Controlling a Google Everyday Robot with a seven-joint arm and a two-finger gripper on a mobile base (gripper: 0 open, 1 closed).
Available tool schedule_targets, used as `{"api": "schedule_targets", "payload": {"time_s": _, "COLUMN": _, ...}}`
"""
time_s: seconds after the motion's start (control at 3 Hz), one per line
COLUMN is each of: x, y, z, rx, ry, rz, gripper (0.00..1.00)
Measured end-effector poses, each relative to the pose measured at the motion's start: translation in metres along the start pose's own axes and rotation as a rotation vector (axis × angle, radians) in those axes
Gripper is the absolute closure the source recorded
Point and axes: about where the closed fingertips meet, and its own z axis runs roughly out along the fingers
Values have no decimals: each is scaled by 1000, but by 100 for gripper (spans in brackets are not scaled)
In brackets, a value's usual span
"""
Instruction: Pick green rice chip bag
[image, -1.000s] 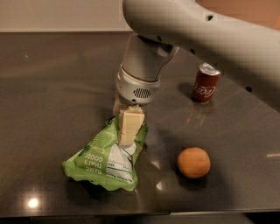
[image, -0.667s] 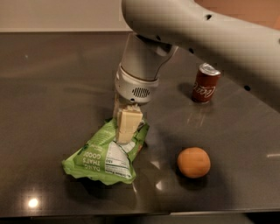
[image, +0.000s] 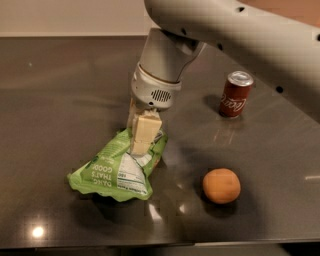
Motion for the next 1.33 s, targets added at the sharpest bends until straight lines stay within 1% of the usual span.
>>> {"api": "schedule_targets", "payload": {"time_s": 0.33, "x": -8, "y": -14, "z": -25, "rx": -2, "ry": -62, "rz": 2, "gripper": 100}}
{"api": "schedule_targets", "payload": {"time_s": 0.67, "x": -14, "y": -26, "z": -52, "rx": 7, "ry": -102, "rz": -16, "gripper": 100}}
{"api": "schedule_targets", "payload": {"time_s": 1.0, "x": -19, "y": -35, "z": -73, "rx": 28, "ry": -121, "rz": -34, "gripper": 100}}
{"api": "schedule_targets", "payload": {"time_s": 1.33, "x": -30, "y": -53, "z": -106, "rx": 92, "ry": -175, "rz": -52, "gripper": 100}}
